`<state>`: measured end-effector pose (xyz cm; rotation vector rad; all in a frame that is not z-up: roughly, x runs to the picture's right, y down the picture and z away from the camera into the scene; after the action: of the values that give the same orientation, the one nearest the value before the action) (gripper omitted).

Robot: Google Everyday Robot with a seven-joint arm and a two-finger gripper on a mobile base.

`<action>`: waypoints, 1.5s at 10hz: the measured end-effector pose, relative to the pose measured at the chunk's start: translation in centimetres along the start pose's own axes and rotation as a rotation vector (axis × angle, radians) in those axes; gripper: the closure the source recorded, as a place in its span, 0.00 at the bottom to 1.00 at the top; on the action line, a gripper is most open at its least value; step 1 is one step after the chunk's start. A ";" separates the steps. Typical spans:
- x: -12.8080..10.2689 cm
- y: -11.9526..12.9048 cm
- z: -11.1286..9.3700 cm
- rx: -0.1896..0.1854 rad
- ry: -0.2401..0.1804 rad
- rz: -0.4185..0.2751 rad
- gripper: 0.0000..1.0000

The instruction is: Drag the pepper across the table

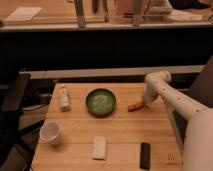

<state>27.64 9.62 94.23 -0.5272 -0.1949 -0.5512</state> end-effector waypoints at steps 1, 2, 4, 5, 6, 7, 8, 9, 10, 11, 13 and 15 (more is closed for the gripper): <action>-0.1 0.0 -0.1 -0.002 0.000 0.003 1.00; -0.2 0.1 0.0 -0.004 -0.001 0.005 1.00; -0.3 0.2 -0.1 -0.006 -0.002 0.012 1.00; -0.3 0.2 -0.1 -0.007 -0.002 0.015 1.00; -0.4 0.2 -0.1 -0.008 -0.003 0.017 1.00; -0.4 0.2 -0.2 -0.009 -0.004 0.021 1.00; -0.5 0.3 -0.2 -0.012 -0.004 0.025 1.00; -0.5 0.3 -0.2 -0.012 -0.004 0.028 1.00; -0.5 0.4 -0.2 -0.014 -0.005 0.033 1.00; -0.5 0.5 -0.2 -0.016 -0.006 0.039 1.00; -0.7 0.6 -0.2 -0.018 -0.006 0.043 1.00; -0.7 0.7 -0.3 -0.022 -0.007 0.052 1.00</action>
<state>27.40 10.28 93.50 -0.5547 -0.1818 -0.5014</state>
